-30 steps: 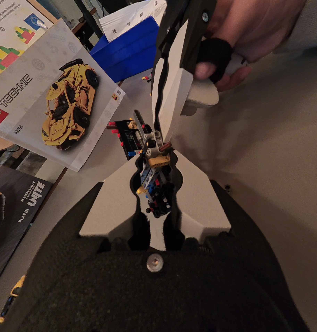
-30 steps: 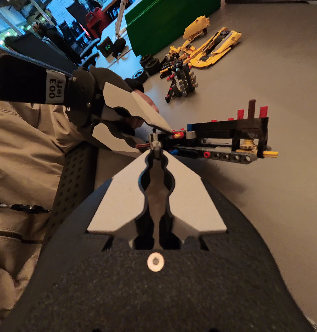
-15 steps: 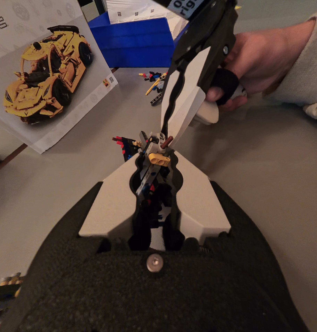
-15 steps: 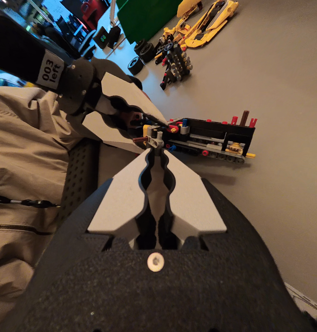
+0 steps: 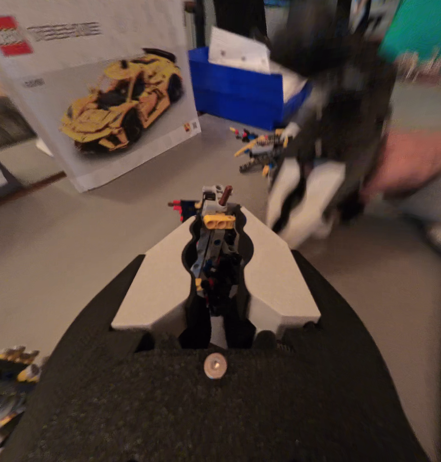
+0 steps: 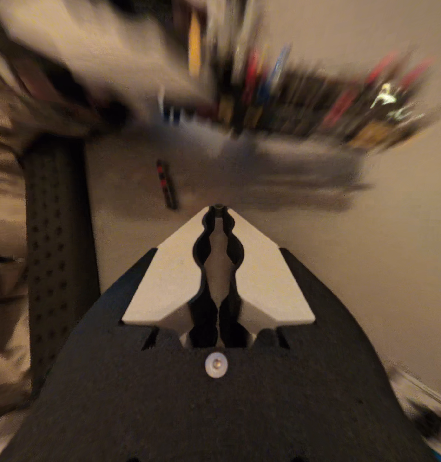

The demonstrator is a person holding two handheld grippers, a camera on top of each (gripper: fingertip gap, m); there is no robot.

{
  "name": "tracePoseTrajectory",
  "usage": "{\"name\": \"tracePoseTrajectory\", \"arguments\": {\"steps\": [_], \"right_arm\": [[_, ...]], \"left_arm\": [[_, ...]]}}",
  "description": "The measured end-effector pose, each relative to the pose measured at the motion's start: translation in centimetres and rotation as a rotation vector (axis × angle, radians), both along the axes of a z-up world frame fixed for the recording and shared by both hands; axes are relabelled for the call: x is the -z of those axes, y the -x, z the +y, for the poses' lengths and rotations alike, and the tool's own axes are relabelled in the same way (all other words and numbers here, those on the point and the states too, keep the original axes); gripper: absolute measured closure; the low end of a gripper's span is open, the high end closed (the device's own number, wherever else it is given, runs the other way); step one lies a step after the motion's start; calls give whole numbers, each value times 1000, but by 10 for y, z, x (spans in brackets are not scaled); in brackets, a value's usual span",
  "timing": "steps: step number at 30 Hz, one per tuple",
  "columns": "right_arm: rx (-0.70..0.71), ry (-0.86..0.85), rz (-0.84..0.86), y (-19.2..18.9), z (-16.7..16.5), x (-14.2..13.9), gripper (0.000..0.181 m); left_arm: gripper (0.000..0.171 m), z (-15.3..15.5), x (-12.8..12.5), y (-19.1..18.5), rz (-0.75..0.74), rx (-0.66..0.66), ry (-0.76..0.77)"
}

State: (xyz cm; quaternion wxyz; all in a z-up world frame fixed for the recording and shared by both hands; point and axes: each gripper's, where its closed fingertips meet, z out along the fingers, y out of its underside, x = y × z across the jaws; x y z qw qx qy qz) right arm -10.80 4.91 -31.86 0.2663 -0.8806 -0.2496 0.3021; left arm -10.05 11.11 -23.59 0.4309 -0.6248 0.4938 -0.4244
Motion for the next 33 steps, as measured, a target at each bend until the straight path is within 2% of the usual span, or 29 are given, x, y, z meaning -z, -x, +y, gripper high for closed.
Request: {"name": "tracePoseTrajectory", "arguments": {"steps": [1,2,4,5,7,9,11,14,16,19,23,26,28,30,32,33], "right_arm": [[-46,28,35,14,-8,7,176],[-29,-42,-31,9,-1,2,175],[66,-198,84,-2,21,-49,176],[94,-213,89,-9,27,-54,176],[87,-170,80,-14,24,-43,176],[99,-209,120,-20,21,-52,176],[165,-252,106,-46,19,-64,176],[378,-317,11,-117,13,-75,176],[452,-303,-37,-150,-3,-74,175],[554,-241,-203,-192,-22,-61,175],[620,-187,-281,-214,-33,-47,162],[675,-228,-321,-228,-31,-53,153],[714,-318,-268,-231,-26,-71,153],[695,-400,-142,-213,-16,-91,152],[557,-456,24,-167,-3,-107,153],[445,-453,127,-134,0,-113,153]], "left_arm": [[145,13,-13,3,-67,-18,97],[145,17,-18,6,-91,-10,91],[144,11,-11,7,-54,17,15],[143,5,-9,7,-65,44,25],[143,0,-5,7,-51,76,42],[143,-3,-1,8,-42,104,18],[143,-2,3,7,-33,106,41],[143,1,4,7,-8,100,19],[142,-1,2,9,-15,105,-15],[142,-4,0,10,-13,116,-21],[142,-10,6,9,22,138,-80],[142,-12,6,9,35,142,-129],[142,-13,5,10,31,142,-160],[142,-16,2,11,14,160,-187],[142,-22,-2,11,-6,190,-226],[142,-28,-4,11,-16,218,-251]]}}
